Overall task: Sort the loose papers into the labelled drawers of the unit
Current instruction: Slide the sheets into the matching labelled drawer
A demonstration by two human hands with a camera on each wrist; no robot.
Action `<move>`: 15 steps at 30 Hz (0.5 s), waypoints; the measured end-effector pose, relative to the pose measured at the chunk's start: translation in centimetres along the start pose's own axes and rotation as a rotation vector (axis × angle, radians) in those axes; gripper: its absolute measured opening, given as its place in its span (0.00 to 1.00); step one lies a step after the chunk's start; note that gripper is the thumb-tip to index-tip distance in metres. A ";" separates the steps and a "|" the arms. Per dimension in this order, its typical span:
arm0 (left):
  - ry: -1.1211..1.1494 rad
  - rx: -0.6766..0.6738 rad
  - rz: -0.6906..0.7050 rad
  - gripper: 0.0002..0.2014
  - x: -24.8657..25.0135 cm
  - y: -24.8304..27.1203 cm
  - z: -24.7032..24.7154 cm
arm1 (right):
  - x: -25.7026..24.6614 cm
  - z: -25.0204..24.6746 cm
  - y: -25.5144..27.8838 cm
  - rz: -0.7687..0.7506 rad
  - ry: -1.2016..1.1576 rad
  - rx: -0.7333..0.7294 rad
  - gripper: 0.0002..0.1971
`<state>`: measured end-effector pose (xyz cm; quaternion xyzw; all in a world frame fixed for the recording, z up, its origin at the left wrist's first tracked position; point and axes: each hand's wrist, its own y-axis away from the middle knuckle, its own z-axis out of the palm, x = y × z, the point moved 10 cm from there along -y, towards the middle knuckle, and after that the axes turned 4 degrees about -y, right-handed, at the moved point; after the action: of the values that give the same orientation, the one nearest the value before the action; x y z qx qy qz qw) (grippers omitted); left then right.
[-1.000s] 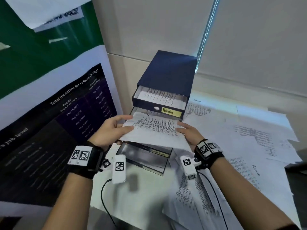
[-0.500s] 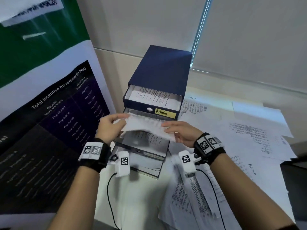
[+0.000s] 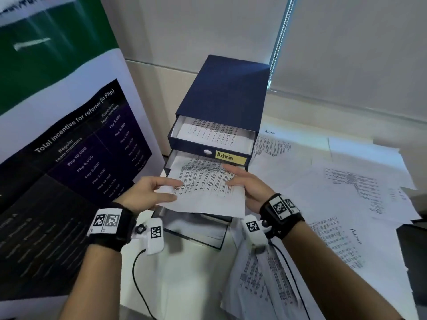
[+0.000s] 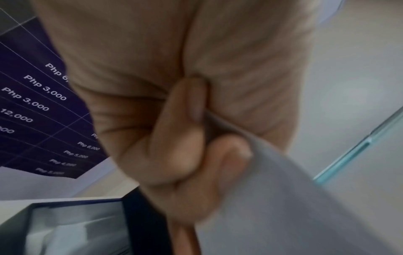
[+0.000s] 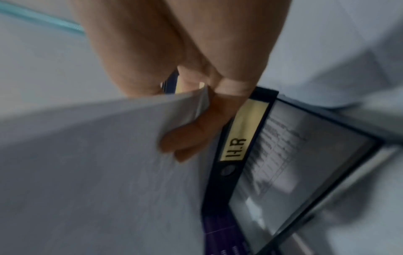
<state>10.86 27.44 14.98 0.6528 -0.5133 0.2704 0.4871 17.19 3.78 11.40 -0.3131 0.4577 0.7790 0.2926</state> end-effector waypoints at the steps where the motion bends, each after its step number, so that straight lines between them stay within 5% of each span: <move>1: 0.018 -0.038 0.008 0.16 0.4 0.1 0.1 | -0.1 -0.2 0.1 0.010 -0.045 -0.009 0.27; 5: 0.078 0.064 0.020 0.19 0.3 -1.1 -1.8 | -0.7 -2.5 -0.4 -0.046 0.060 0.133 0.28; 9: 0.156 0.174 0.061 0.21 0.7 -1.6 -3.0 | -0.3 -1.4 -1.3 -0.015 0.013 0.064 0.28; 15: 0.049 0.465 -0.066 0.18 -1.6 -3.5 -4.7 | -1.2 -0.4 -1.1 0.021 0.052 0.160 0.22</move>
<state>14.28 32.36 14.19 0.7571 -0.4035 0.3812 0.3444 18.85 3.67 11.53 -0.3041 0.5292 0.7346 0.2963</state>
